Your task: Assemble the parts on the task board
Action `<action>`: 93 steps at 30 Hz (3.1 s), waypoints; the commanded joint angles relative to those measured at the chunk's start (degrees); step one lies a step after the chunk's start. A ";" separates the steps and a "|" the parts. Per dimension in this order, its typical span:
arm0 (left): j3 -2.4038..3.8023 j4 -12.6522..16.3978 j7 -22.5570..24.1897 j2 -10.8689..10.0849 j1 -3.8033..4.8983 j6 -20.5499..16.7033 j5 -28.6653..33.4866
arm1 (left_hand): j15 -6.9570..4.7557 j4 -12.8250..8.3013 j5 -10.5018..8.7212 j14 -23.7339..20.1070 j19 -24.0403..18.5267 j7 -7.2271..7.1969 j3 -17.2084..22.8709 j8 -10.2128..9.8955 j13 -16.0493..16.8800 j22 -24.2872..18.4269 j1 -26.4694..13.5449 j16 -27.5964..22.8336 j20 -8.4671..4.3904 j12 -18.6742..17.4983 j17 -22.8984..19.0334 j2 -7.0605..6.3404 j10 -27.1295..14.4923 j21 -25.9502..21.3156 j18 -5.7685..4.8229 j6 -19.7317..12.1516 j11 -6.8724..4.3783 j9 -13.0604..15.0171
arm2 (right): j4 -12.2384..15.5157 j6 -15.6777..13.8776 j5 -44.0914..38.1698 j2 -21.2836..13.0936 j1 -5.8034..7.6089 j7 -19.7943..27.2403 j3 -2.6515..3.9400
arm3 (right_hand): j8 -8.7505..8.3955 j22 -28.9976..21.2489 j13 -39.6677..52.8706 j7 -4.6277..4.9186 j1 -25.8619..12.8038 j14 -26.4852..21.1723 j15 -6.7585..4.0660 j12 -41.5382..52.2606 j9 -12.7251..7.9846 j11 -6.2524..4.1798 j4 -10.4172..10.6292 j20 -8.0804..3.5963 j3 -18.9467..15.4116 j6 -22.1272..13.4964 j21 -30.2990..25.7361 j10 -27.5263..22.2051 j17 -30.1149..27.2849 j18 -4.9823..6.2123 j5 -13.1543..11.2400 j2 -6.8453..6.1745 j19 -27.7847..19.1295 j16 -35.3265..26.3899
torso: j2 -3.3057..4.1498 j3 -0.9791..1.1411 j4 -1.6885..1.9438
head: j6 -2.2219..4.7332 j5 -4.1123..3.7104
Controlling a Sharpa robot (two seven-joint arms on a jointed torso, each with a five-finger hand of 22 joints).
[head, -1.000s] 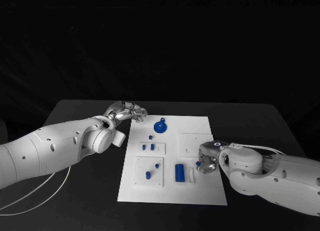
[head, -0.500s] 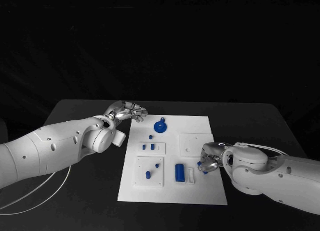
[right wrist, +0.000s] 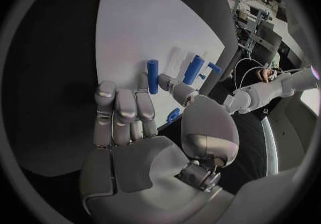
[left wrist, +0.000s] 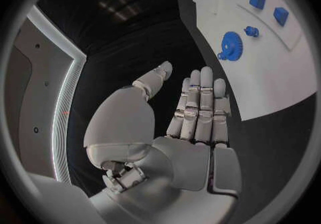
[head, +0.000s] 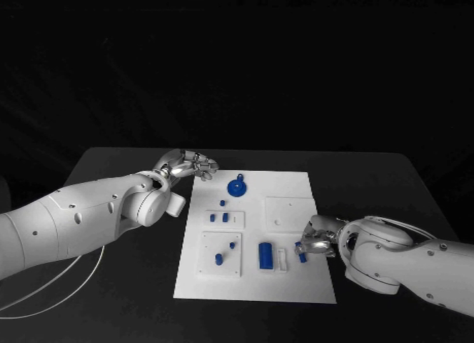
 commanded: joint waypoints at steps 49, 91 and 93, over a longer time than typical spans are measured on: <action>0.04 0.22 0.27 0.06 0.04 0.80 0.30 | -0.03 0.02 -0.11 0.40 0.07 -0.22 -0.37 0.43 -0.12 0.16 0.21 -0.49 0.38 -0.27 0.30 0.55 0.41 -0.47 0.43 -0.26 0.08 -0.15 | 0.68 -1.99 14.91 2.77 -0.56 2.13 -0.39 | -0.18 0.43 2.64 -0.17 -0.36 -0.07 -0.75 0.31 -3.24 -0.25 -2.21 -0.63 1.55 0.79 -0.36 0.48 -0.16 2.20 -2.53 1.05 0.87 -0.65 | 0.02 -0.02 0.06 | -0.10 0.14; 0.04 0.16 0.10 0.04 0.04 0.93 0.30 | -0.03 0.10 -0.12 0.41 0.09 -0.24 -0.41 0.45 -0.16 0.23 0.15 -0.63 0.37 -0.27 0.47 0.58 0.41 -0.54 0.42 -0.26 0.08 -0.19 | 1.32 0.38 14.84 2.79 -0.56 4.42 -0.39 | -0.50 0.56 2.82 -0.29 -2.56 -0.05 -0.94 0.44 -3.36 -0.40 4.05 -1.19 1.36 1.03 -0.75 0.55 0.01 2.20 -17.00 -5.22 1.16 -0.76 | 0.01 0.02 0.05 | -0.51 0.52; 0.04 0.16 0.10 0.04 0.04 0.95 0.30 | -0.03 0.11 -0.12 0.41 0.09 -0.24 -0.41 0.45 -0.16 0.24 0.15 -0.64 0.37 -0.27 0.48 0.58 0.41 -0.55 0.42 -0.26 0.08 -0.19 | 1.35 0.39 14.83 2.76 -0.56 4.50 -0.39 | -0.49 0.56 2.84 -0.29 -2.68 -0.05 -0.94 0.46 -3.33 -0.40 4.37 -1.20 1.19 1.03 -0.76 0.57 0.03 2.20 -17.00 -5.71 1.18 -0.76 | 0.02 0.03 0.05 | -0.52 0.52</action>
